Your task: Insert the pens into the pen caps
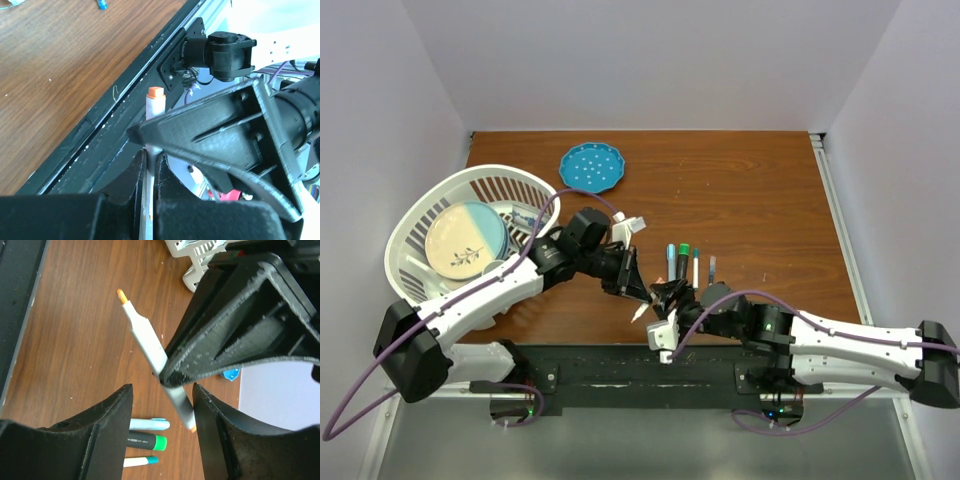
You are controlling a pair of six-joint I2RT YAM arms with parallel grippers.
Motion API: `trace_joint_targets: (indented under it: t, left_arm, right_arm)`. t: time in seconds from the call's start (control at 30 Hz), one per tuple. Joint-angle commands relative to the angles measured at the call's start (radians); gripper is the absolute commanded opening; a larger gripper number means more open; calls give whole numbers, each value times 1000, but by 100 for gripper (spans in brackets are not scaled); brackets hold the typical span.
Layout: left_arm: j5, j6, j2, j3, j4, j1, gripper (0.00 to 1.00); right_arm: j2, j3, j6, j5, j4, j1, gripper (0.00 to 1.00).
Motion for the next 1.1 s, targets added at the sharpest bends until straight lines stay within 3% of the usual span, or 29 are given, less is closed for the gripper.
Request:
trace_joint_targets:
  t: [0.0,0.1,0.13,0.17,0.2,0.3,0.33,0.37,0.47,0.57,0.63,0.67,0.73,0.77,0.87,1.0,1.07]
  left_arm:
    - [51,-49,6,-15,61,-1,0]
    - [51,-49,13,-9,52,1,0]
    - [49,-50,12,-6,52,1,0]
    - [40,-53,12,2,52,2,0]
    - [37,-52,13,7,52,2,0]
    - [19,-29,9,40,34,13,1]
    - [8,-17,4,57,20,18,8]
    - [-42,-6,0,98,2,27,24]
    - [-183,54,-13,212,-81,48,49]
    - [-277,112,-22,310,-121,96,62]
    - [-344,137,-22,368,-124,128,68]
    - [-386,170,-22,384,-138,163,69]
    - [-504,204,-22,424,-165,191,70]
    - [-520,244,-27,427,-179,206,69]
    - [-564,333,-42,421,-231,212,69]
    - [-572,367,-66,299,-262,212,66]
    - [-494,366,-117,208,-172,208,65]
  right_arm:
    - [31,51,-45,66,28,28,51]
    - [37,48,-48,74,51,45,40]
    - [38,48,-50,86,48,50,17]
    - [45,48,-51,98,51,53,3]
    - [45,40,-54,108,56,56,0]
    - [37,37,-26,112,53,59,0]
    - [35,40,-9,112,47,60,0]
    - [31,45,11,111,41,59,0]
    - [11,49,103,100,48,61,0]
    - [-3,51,296,170,123,59,0]
    - [-6,63,550,236,183,56,0]
    - [-9,66,737,293,195,54,0]
    - [-26,53,905,272,232,24,0]
    - [-30,46,1085,276,238,12,0]
    - [-50,72,1389,317,128,-94,0]
    - [-142,56,1574,269,64,-196,0]
    - [-191,71,1652,289,4,-234,0]
